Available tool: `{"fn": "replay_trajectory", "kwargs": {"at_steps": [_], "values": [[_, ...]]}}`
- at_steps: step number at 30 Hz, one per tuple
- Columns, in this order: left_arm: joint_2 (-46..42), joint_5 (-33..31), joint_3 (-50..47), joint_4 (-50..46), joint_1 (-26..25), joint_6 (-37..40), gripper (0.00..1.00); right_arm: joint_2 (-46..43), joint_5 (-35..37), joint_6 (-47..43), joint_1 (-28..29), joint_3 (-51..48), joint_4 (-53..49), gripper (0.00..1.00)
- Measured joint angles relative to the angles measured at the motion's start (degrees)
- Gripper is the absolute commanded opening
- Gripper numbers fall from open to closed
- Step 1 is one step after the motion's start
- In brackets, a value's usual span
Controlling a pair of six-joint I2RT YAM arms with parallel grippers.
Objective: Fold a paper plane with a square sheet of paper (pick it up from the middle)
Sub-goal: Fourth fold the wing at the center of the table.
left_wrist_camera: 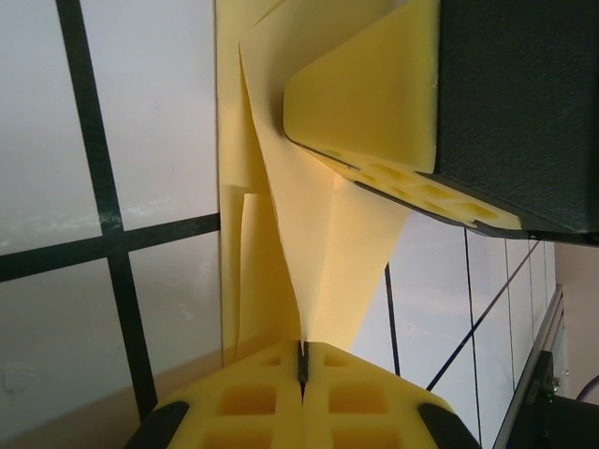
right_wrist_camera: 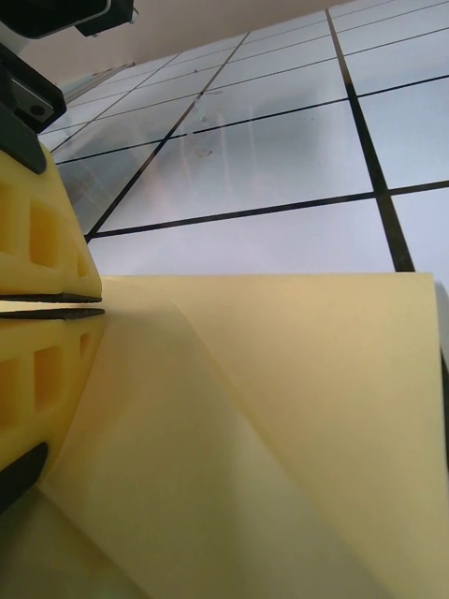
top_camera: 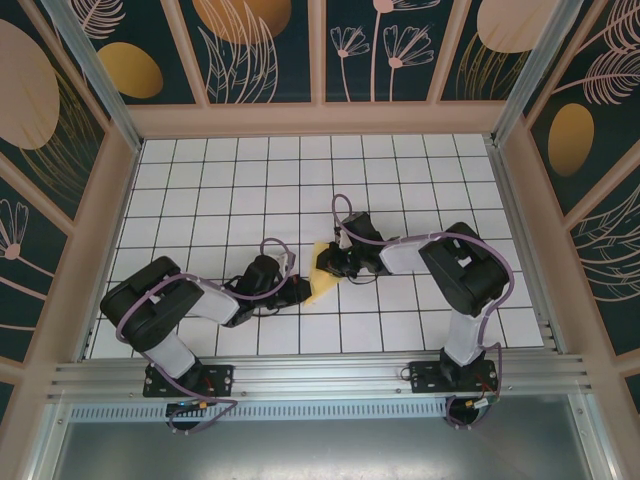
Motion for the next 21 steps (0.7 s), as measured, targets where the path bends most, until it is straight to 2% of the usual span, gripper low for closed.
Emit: {"fn": "replay_trajectory", "kwargs": {"at_steps": [8, 14, 18, 21], "values": [[-4.42, 0.22, -1.57, -2.21, 0.0, 0.0, 0.34, 0.04, 0.04, -0.04, 0.04, 0.0, -0.04, 0.14], [-14.27, -3.61, -1.27, -10.03, 0.0, 0.59, 0.34, 0.07, 0.04, -0.07, 0.04, 0.0, -0.04, 0.14], [-16.24, -5.22, 1.88, -14.34, 0.0, 2.12, 0.21, 0.07, 0.04, -0.11, 0.04, 0.0, -0.04, 0.14], [-14.36, -4.28, 5.05, -15.26, 0.0, 3.3, 0.17, 0.07, 0.04, -0.28, 0.04, 0.0, -0.07, 0.14]]}}
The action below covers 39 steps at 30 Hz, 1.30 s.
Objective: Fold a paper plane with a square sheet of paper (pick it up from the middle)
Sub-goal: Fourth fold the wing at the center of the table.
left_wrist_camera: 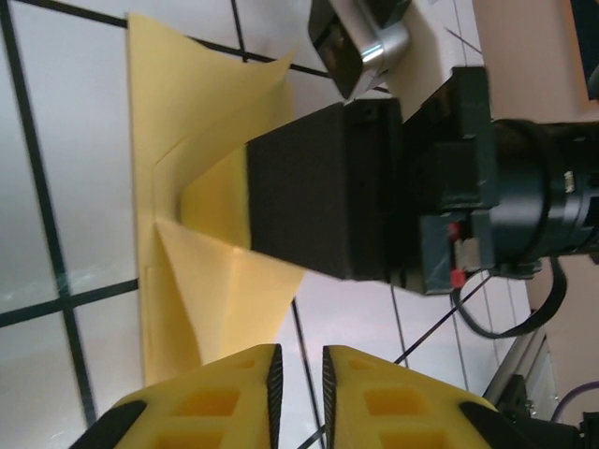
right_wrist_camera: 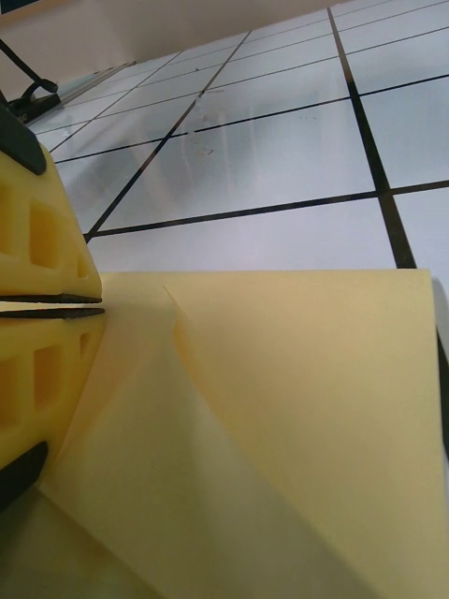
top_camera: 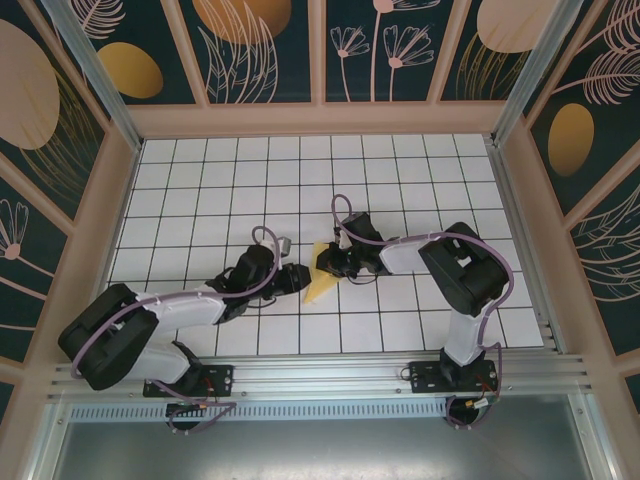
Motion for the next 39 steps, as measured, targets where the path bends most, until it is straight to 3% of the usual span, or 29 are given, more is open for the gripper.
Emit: {"fn": "replay_trajectory", "kwargs": {"at_steps": [16, 31, 39], "values": [[12.48, 4.35, 4.28, 2.4, 0.0, 0.11, 0.15, 0.0, -0.02, -0.17, 0.0, 0.0, 0.02, 0.14], [13.64, 6.23, -3.48, 11.3, 0.17, -4.61, 0.14, 0.04, -0.04, -0.17, 0.0, 0.0, 0.02, 0.14], [11.91, 6.05, -3.93, 8.59, 0.26, -4.33, 0.12, 0.07, -0.04, -0.17, 0.0, 0.0, 0.02, 0.14]]}}
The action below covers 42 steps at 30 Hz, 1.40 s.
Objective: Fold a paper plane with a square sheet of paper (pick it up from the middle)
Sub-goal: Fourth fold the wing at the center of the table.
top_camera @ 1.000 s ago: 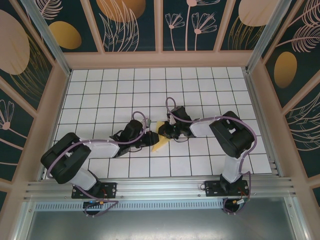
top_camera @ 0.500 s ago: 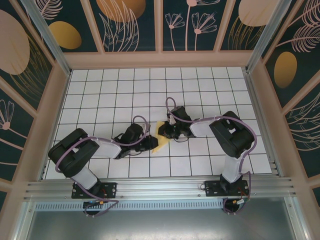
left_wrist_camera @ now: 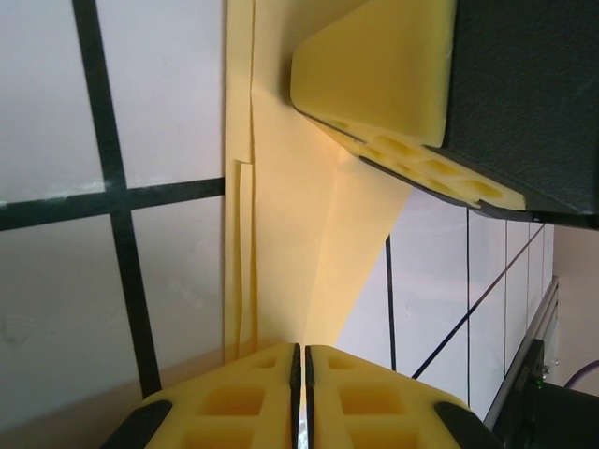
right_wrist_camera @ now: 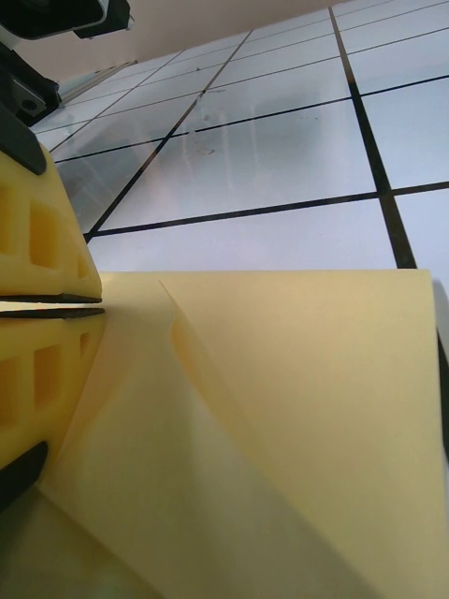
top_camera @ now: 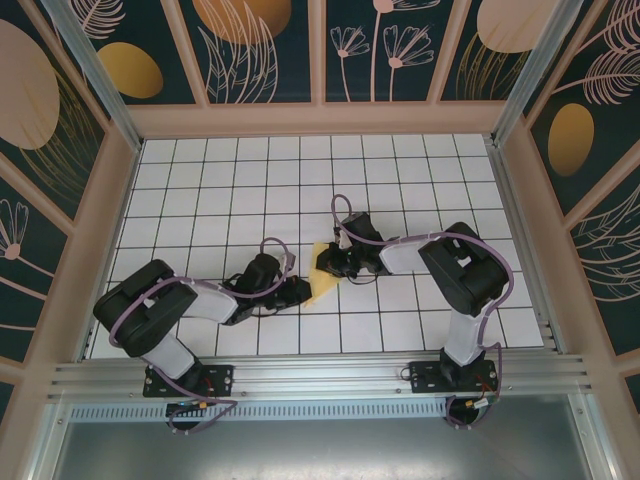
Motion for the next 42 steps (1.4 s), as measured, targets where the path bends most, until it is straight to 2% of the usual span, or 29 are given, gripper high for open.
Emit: {"fn": "replay_trajectory", "kwargs": {"at_steps": [9, 14, 19, 26, 42], "values": [[-6.16, -1.2, 0.44, -9.62, 0.0, 2.71, 0.16, 0.02, -0.02, 0.0, 0.0, 0.0, 0.02, 0.14], [-9.2, -1.33, 4.5, -13.09, 0.0, 4.22, 0.17, 0.02, -0.02, 0.0, 0.0, 0.0, 0.0, 0.14], [-8.5, 0.24, 8.09, -13.25, 0.0, 5.81, 0.18, 0.02, -0.02, 0.0, 0.0, 0.0, 0.0, 0.14], [-3.3, 3.04, 9.03, -14.38, 0.0, 7.34, 0.17, 0.02, -0.02, 0.0, 0.0, 0.02, 0.0, 0.14], [-1.05, 1.03, 10.34, -22.12, 0.0, 11.89, 0.16, 0.24, -0.17, 0.0, 0.0, 0.31, -0.07, 0.14]]}}
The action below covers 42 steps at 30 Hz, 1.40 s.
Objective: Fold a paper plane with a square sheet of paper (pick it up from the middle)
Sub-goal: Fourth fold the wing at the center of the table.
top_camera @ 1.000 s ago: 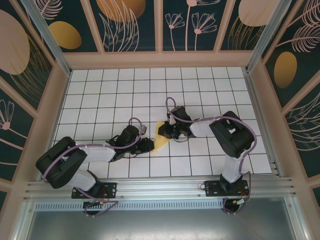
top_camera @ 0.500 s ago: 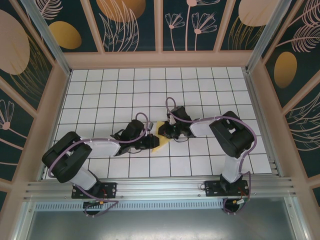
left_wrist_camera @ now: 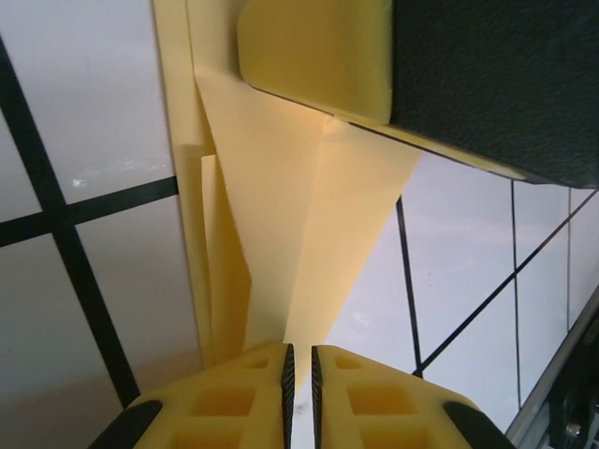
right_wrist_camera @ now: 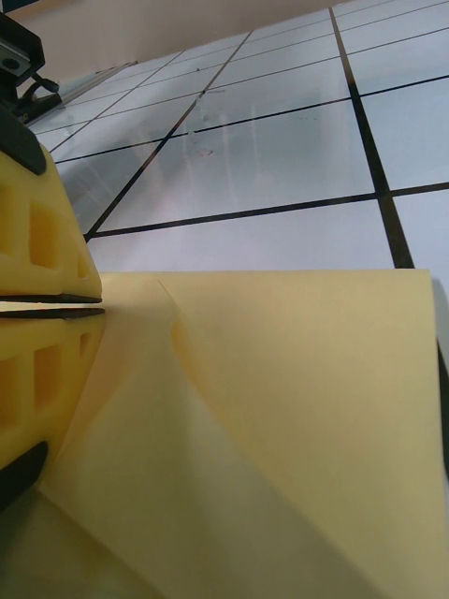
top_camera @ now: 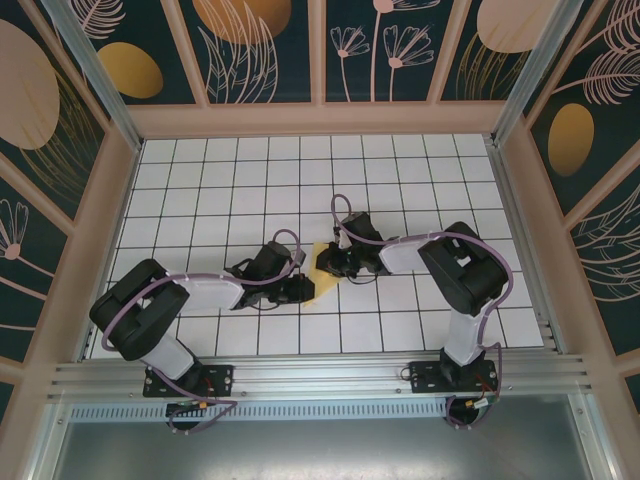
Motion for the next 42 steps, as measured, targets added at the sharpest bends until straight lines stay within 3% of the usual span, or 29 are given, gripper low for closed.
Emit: {"fn": "replay_trajectory", "kwargs": {"at_steps": [10, 25, 42], "values": [[0.96, -0.33, 0.11, -0.74, 0.0, 1.05, 0.14, 0.22, -0.02, -0.02, 0.0, 0.42, -0.46, 0.14], [0.5, 3.72, -3.52, 5.44, 0.85, 0.15, 0.15, 0.57, -0.24, 0.0, 0.0, 0.76, -0.52, 0.14], [-0.9, 4.48, -1.05, -5.01, 0.46, 4.24, 0.15, 0.63, -0.24, 0.0, 0.0, 0.92, -0.66, 0.14]]}}
